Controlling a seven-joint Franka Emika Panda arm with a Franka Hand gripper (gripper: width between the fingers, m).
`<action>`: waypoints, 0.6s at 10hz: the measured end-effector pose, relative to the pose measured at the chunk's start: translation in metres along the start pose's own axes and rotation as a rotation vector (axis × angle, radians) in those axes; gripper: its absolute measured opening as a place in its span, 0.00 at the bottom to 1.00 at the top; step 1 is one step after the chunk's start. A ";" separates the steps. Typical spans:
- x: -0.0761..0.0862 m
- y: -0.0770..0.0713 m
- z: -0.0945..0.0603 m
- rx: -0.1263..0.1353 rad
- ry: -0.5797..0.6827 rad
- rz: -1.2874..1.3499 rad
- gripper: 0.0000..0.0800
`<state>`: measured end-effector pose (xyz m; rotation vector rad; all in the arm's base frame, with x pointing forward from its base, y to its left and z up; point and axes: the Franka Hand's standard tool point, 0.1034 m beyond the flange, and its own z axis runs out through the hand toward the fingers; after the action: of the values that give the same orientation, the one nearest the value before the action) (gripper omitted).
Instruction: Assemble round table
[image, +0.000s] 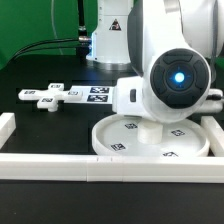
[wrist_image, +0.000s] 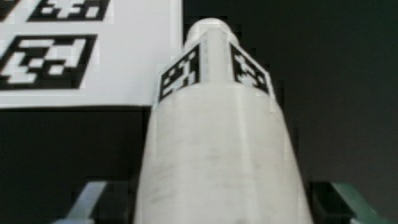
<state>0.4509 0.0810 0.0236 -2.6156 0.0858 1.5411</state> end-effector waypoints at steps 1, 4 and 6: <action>-0.013 0.000 -0.016 0.001 -0.010 -0.021 0.51; -0.011 -0.003 -0.036 0.004 0.061 -0.060 0.51; -0.010 -0.002 -0.036 0.005 0.071 -0.069 0.51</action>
Offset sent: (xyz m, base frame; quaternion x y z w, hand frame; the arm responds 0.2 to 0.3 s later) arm 0.0000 0.0000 0.0000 0.0000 0.0650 0.0000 0.9979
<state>0.4780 0.0783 0.0498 -2.6405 0.0047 1.4245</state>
